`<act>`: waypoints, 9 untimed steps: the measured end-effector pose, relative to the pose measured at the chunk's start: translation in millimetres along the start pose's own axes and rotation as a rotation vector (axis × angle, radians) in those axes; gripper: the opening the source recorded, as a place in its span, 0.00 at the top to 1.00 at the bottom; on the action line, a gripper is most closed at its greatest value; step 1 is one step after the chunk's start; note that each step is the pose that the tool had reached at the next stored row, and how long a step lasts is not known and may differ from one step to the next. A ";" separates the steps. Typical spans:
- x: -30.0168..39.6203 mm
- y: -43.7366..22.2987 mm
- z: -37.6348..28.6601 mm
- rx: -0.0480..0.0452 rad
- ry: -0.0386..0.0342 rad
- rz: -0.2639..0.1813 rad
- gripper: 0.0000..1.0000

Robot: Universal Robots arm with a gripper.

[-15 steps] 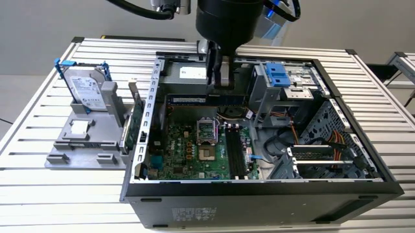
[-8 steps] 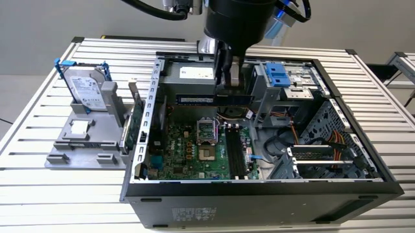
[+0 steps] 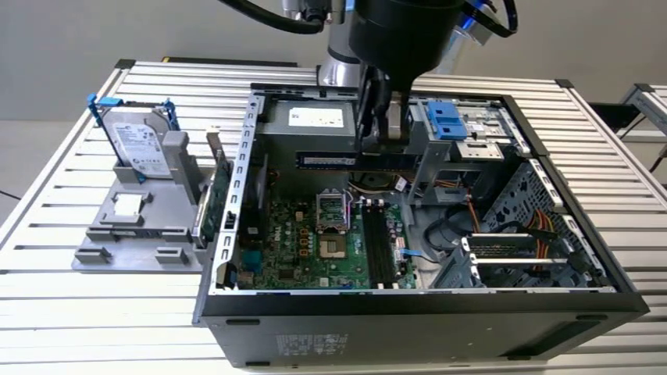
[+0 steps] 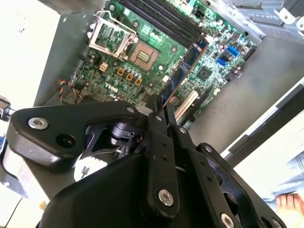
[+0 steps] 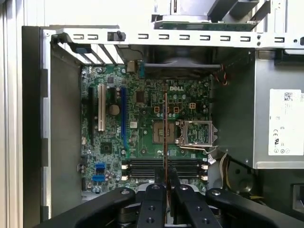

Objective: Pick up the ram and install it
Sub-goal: 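Pick up the ram and move it above insertion slot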

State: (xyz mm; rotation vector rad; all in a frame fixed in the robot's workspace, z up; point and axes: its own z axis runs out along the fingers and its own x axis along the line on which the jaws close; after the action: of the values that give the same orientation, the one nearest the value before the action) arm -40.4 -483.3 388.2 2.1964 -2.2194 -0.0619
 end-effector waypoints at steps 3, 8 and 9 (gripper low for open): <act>0.0 -5.8 -0.2 0.0000 -0.0001 0.001 1.00; -0.2 -17.1 -0.7 0.0000 -0.0002 0.004 1.00; -0.2 -19.2 -0.8 0.0000 -0.0002 0.004 1.00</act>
State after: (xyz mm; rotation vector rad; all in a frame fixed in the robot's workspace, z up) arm -21.2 -483.3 388.2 2.1918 -2.2241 -0.0620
